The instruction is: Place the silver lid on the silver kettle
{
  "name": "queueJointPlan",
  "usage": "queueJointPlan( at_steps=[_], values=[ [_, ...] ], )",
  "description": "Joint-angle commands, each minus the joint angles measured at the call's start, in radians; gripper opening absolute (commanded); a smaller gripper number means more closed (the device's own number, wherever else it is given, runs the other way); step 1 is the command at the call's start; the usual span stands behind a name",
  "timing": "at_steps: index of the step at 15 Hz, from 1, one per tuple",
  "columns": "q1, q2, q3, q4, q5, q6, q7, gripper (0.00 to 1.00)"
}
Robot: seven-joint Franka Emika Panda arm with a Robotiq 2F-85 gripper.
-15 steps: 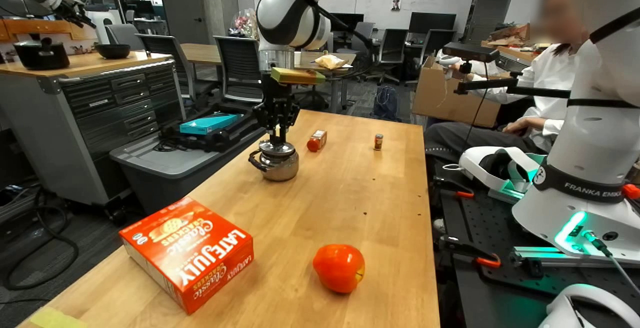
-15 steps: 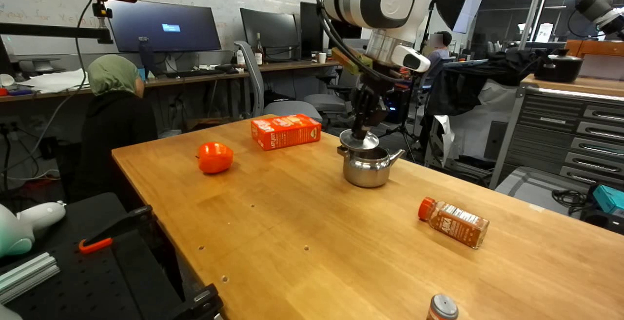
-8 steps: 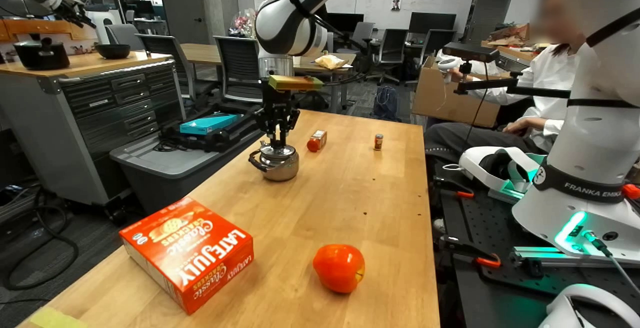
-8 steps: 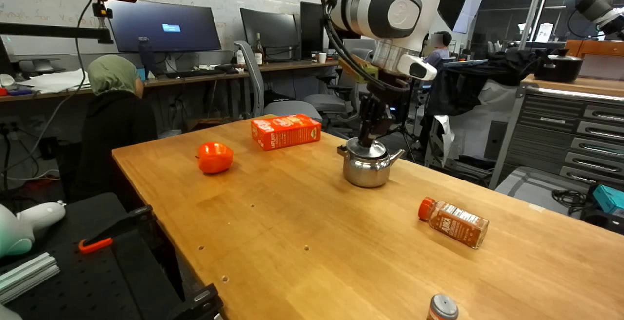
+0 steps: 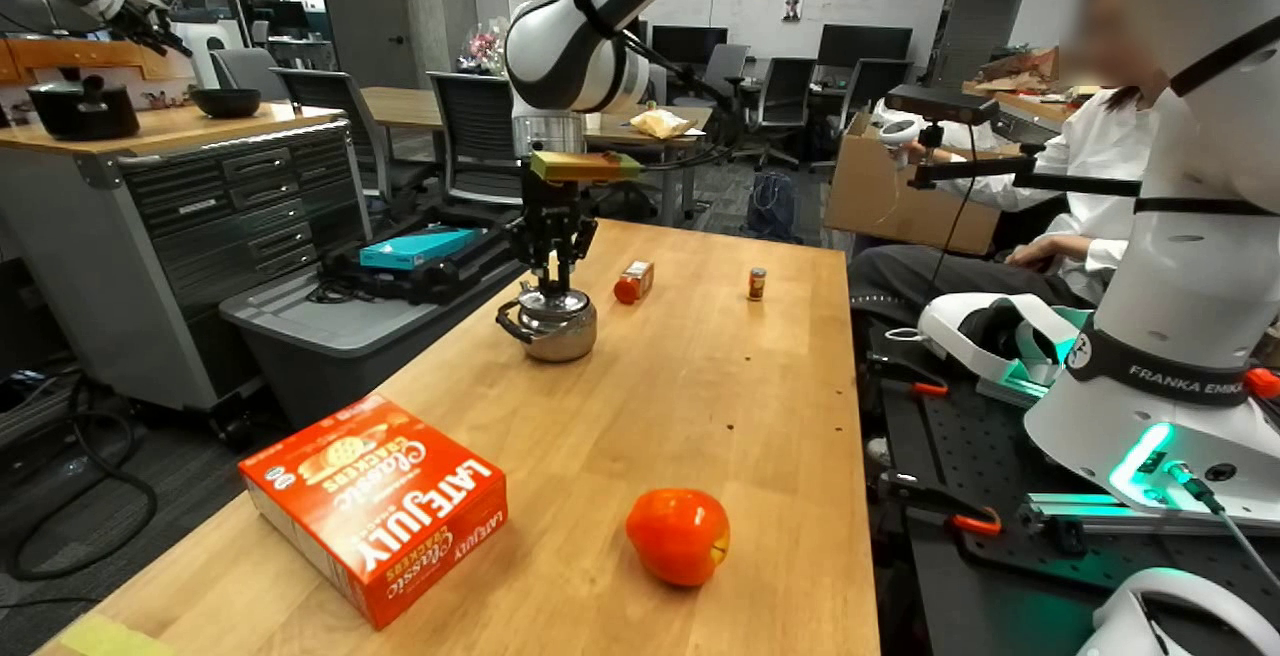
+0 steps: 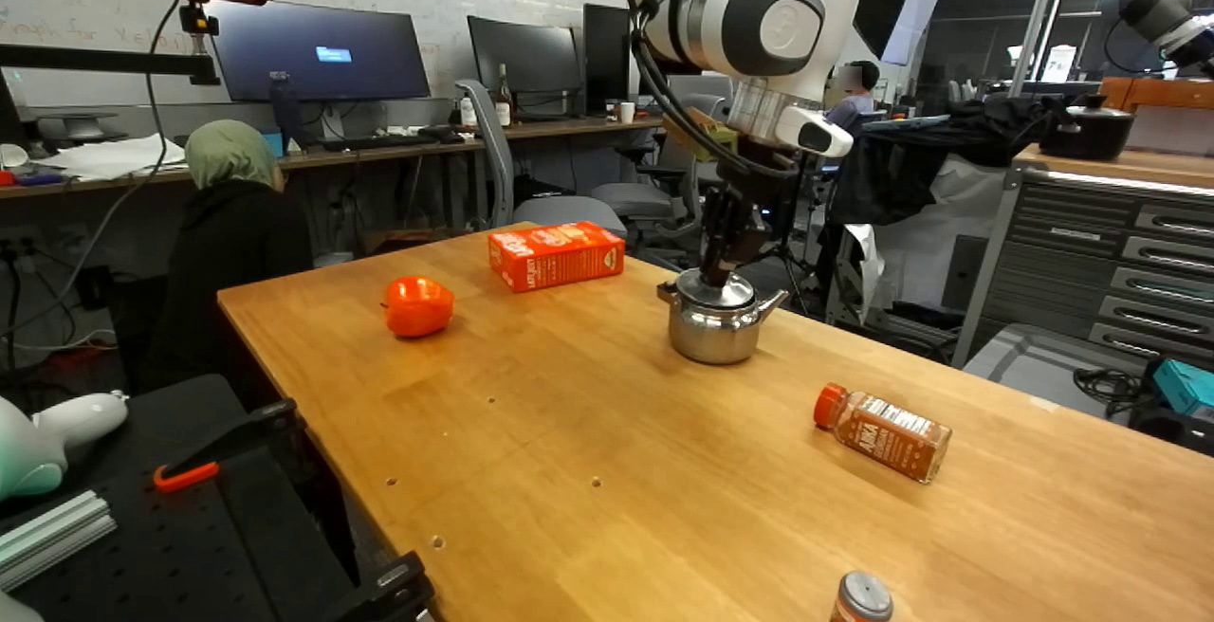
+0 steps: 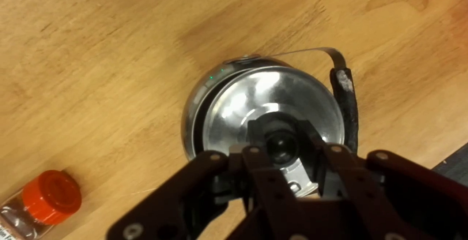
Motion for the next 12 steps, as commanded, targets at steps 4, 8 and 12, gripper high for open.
queueJointPlan(
  at_steps=[4, 8, 12],
  values=[
    [0.040, 0.042, -0.050, 0.043, -0.074, -0.044, 0.087, 0.12],
    [0.033, 0.049, -0.057, 0.041, -0.084, -0.065, 0.104, 0.12],
    [0.023, 0.033, -0.048, 0.031, -0.067, -0.085, 0.082, 0.59]
  ],
)
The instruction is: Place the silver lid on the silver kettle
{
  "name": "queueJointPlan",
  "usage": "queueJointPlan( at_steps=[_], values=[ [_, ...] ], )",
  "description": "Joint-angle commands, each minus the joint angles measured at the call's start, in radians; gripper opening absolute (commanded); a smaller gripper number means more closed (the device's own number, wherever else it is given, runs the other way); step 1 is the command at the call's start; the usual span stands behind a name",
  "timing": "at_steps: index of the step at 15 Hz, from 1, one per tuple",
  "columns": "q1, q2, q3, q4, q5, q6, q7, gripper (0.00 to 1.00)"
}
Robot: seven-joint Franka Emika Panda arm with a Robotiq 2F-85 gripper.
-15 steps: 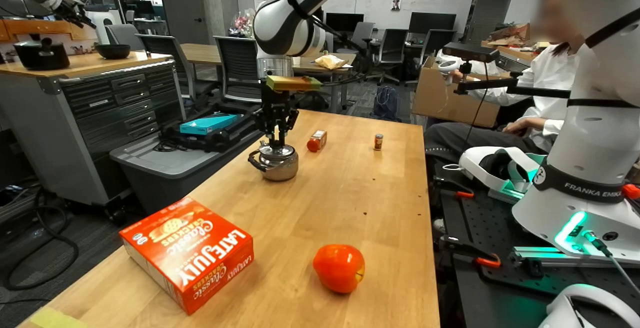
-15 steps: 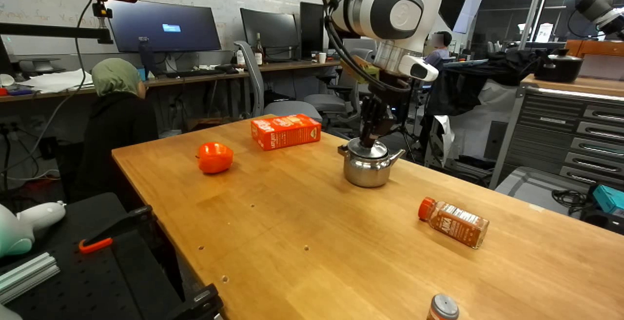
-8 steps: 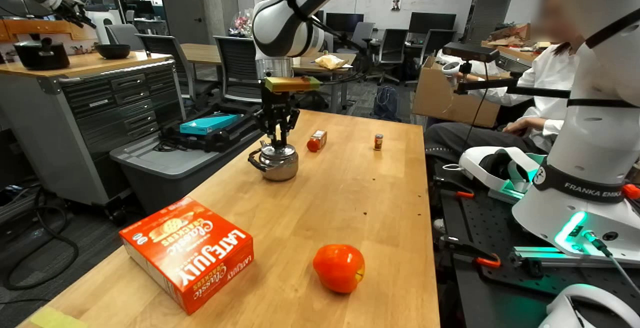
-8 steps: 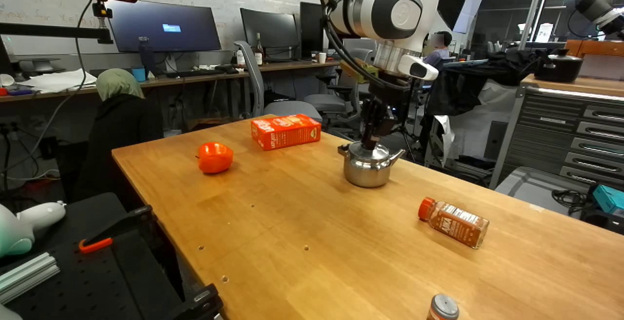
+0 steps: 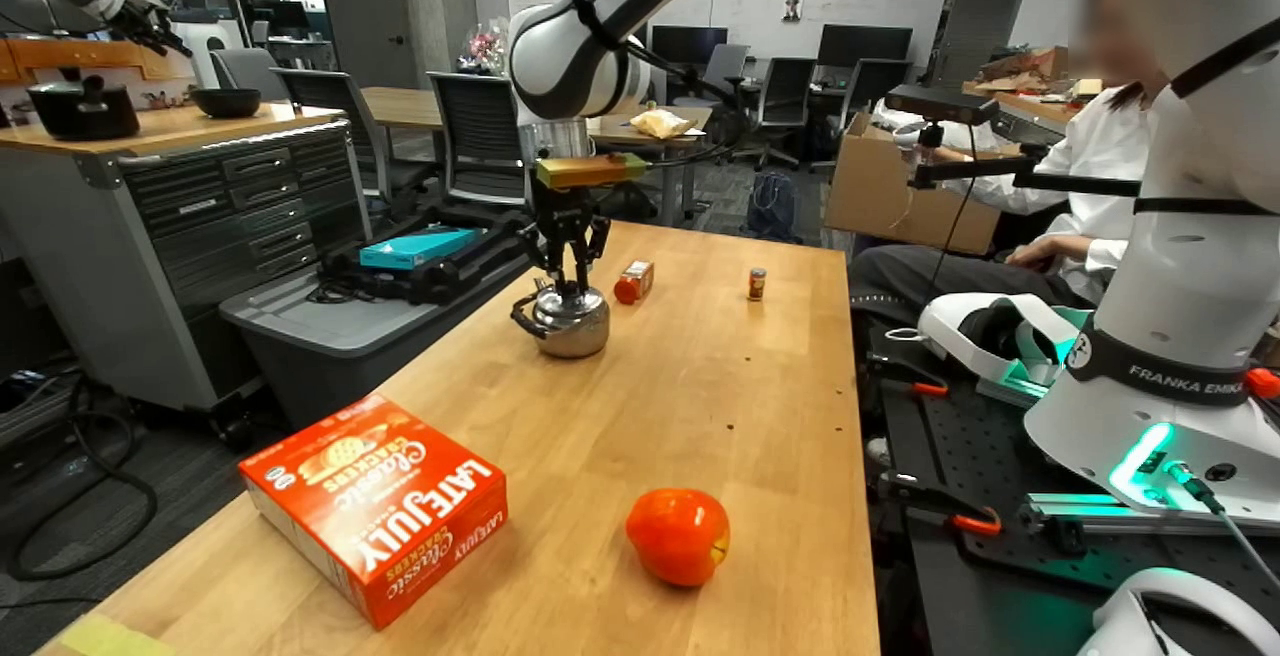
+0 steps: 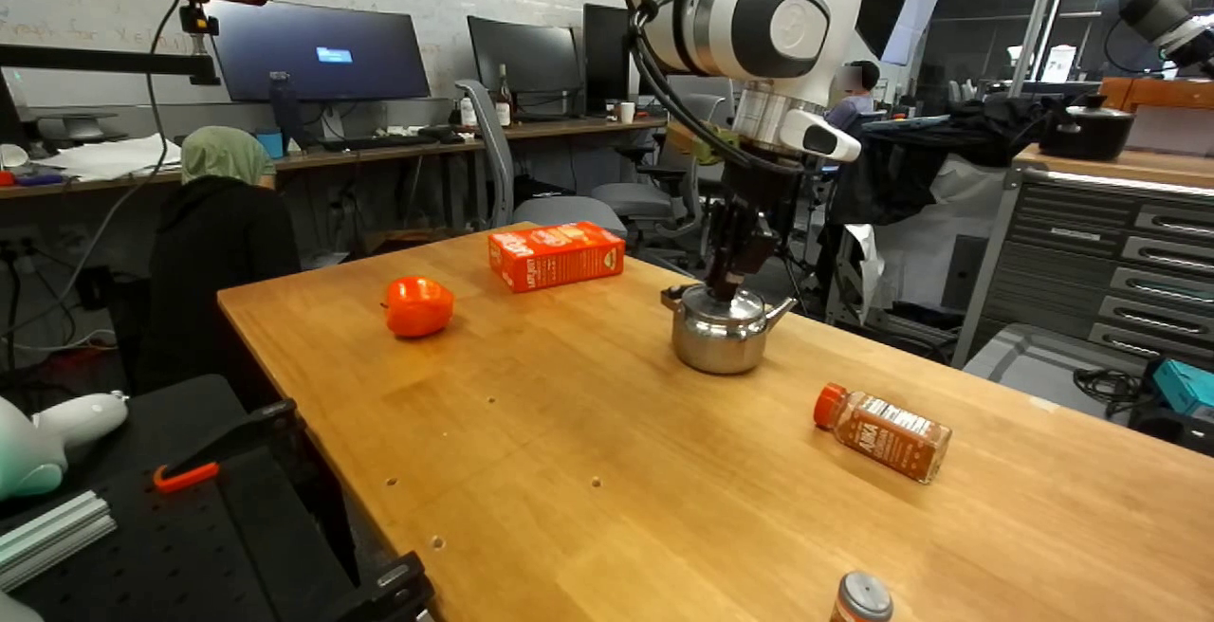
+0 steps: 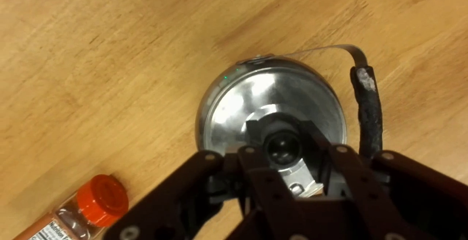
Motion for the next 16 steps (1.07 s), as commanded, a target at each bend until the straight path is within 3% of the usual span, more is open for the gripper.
queueJointPlan(
  at_steps=[1, 5, 6, 12, 16],
  values=[
    [0.005, 0.015, -0.006, 0.020, 0.001, -0.040, -0.007, 0.68],
    [0.019, -0.042, 0.017, -0.043, 0.002, -0.015, -0.047, 0.97],
    [0.027, -0.057, 0.022, -0.061, -0.003, -0.006, -0.056, 1.00],
    [0.086, -0.163, 0.043, -0.183, -0.041, -0.003, -0.134, 1.00],
    [0.134, -0.227, 0.027, -0.260, -0.153, 0.017, -0.132, 1.00]
  ],
)
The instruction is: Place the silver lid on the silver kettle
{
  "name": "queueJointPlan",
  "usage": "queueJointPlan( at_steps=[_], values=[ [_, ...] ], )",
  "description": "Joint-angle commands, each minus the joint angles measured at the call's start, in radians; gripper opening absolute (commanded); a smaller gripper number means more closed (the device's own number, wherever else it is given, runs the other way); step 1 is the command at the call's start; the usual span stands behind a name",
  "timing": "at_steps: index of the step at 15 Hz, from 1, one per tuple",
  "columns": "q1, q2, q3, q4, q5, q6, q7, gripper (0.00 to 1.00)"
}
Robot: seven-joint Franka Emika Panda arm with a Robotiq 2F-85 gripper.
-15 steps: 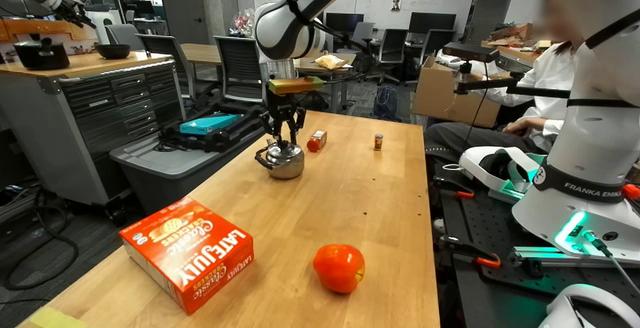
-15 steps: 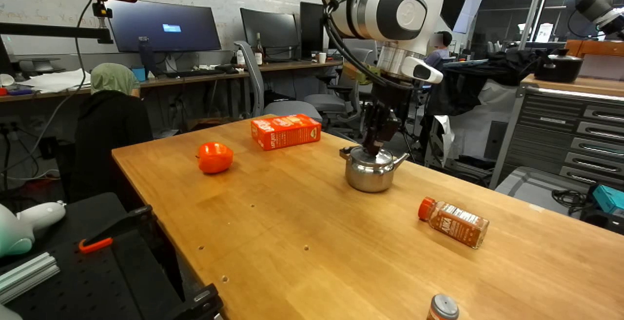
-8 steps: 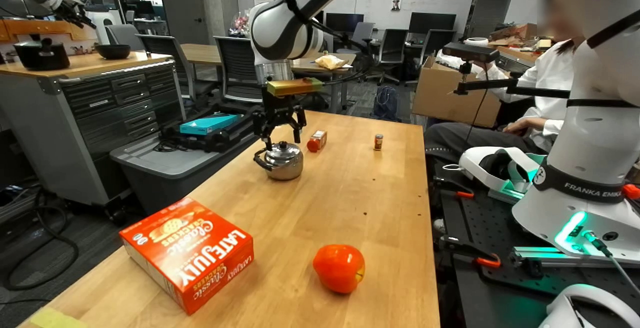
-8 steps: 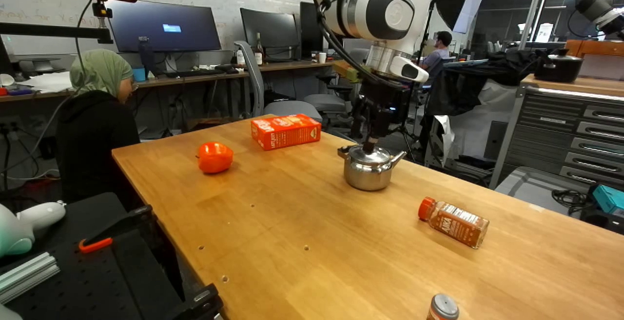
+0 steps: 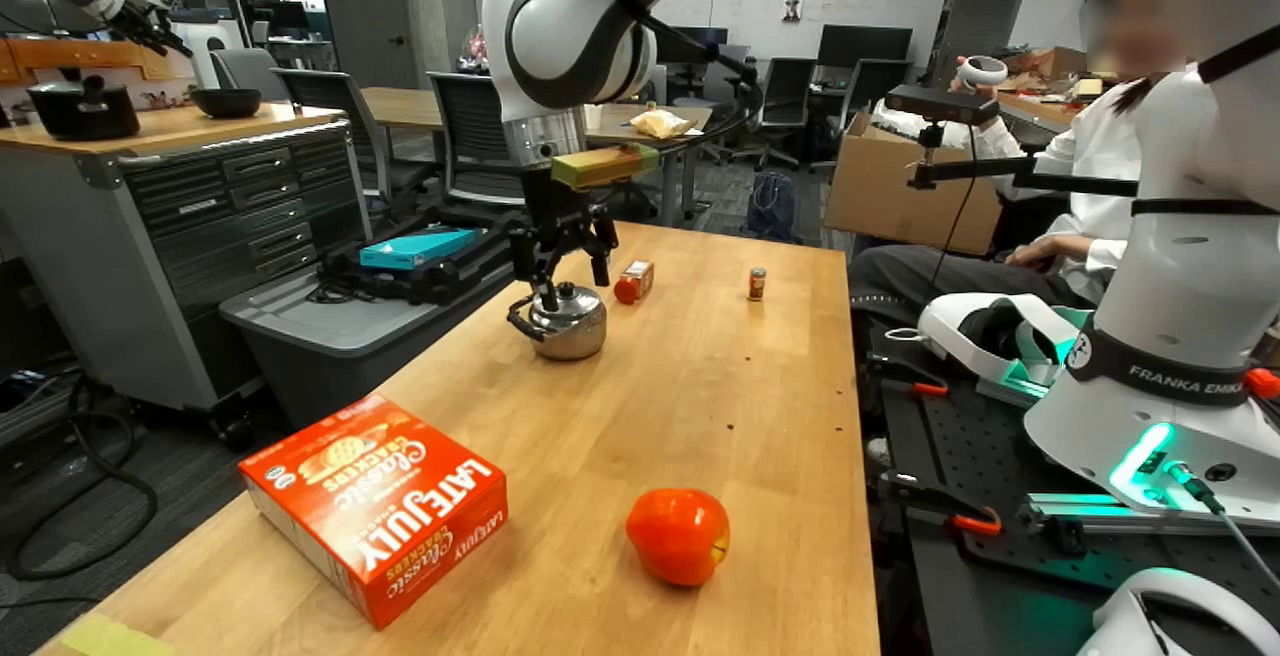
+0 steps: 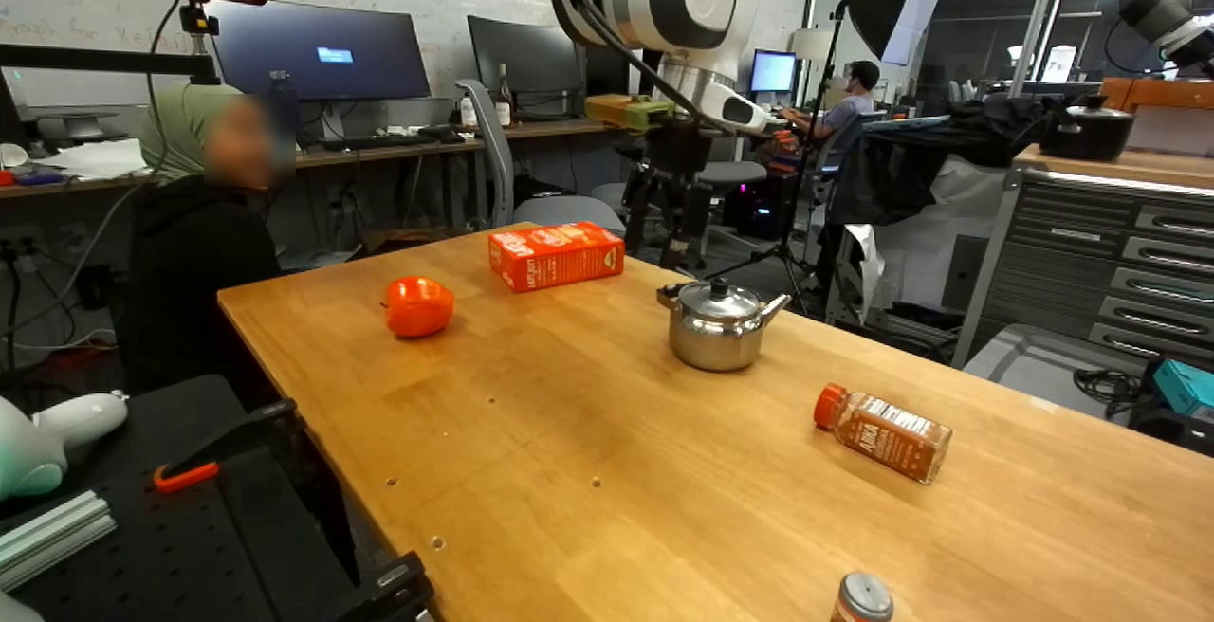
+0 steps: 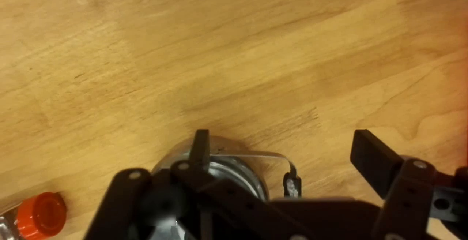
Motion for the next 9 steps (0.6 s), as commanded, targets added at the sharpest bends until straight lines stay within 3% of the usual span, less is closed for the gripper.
queueJointPlan(
  at_steps=[1, 5, 9],
  values=[
    [0.043, -0.106, -0.019, -0.117, -0.122, 0.045, 0.005, 1.00],
    [0.056, -0.198, -0.007, -0.217, -0.228, 0.129, -0.007, 1.00],
    [0.054, -0.295, 0.017, -0.334, -0.243, 0.236, -0.021, 1.00]
  ],
)
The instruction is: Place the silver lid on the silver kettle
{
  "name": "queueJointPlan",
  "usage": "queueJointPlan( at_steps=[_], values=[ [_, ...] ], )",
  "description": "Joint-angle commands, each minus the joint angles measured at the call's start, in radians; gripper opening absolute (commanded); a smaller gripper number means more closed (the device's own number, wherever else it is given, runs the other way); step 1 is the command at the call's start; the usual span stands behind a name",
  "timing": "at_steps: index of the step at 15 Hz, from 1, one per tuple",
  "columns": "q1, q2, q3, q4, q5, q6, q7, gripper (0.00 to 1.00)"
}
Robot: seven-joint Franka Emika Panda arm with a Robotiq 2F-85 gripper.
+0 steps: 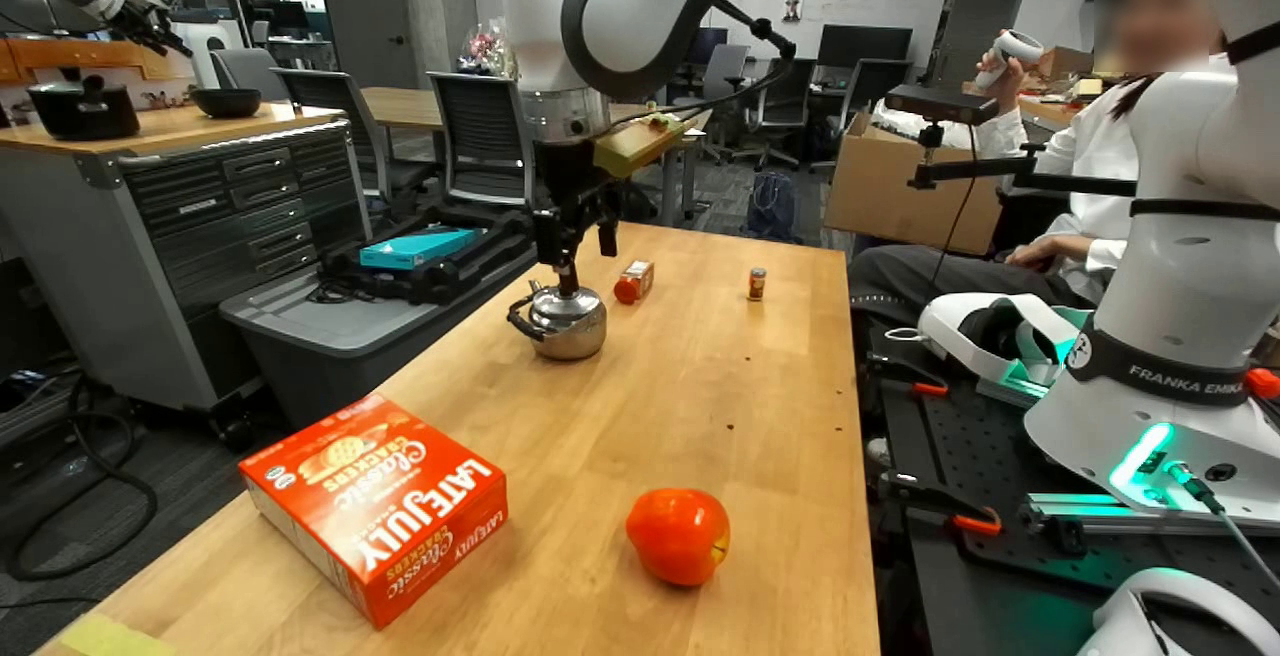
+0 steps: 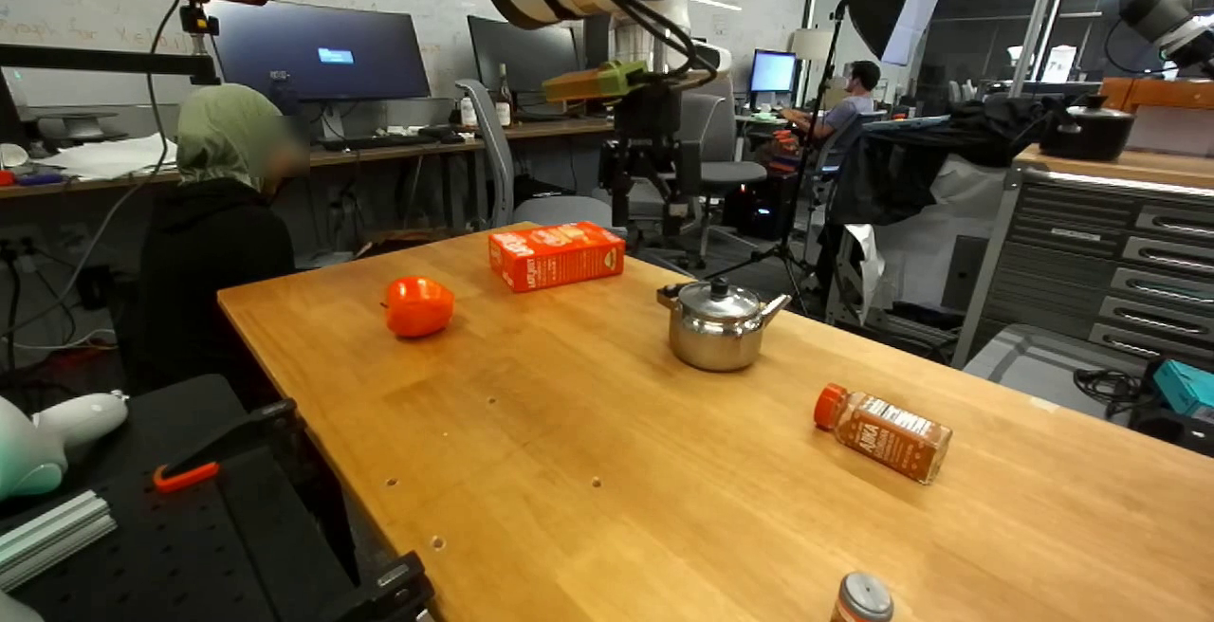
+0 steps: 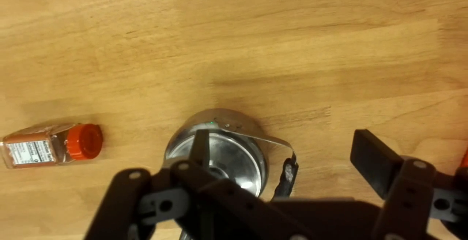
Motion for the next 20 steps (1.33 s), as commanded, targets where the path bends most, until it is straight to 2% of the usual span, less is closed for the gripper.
queueJointPlan(
  at_steps=[1, 7, 10, 11, 12, 14, 20],
  values=[
    [-0.004, -0.134, 0.020, -0.155, -0.006, 0.111, -0.027, 1.00],
    [-0.035, -0.260, 0.066, -0.322, 0.132, 0.288, -0.147, 1.00],
    [-0.051, -0.310, 0.083, -0.369, 0.276, 0.295, -0.258, 1.00],
    [-0.063, -0.321, 0.092, -0.372, 0.376, 0.258, -0.342, 1.00],
    [-0.039, -0.258, 0.075, -0.324, 0.258, 0.268, -0.224, 1.00],
    [-0.049, -0.282, 0.080, -0.346, 0.332, 0.266, -0.295, 1.00],
    [-0.052, -0.289, 0.082, -0.356, 0.343, 0.266, -0.309, 1.00]
  ],
)
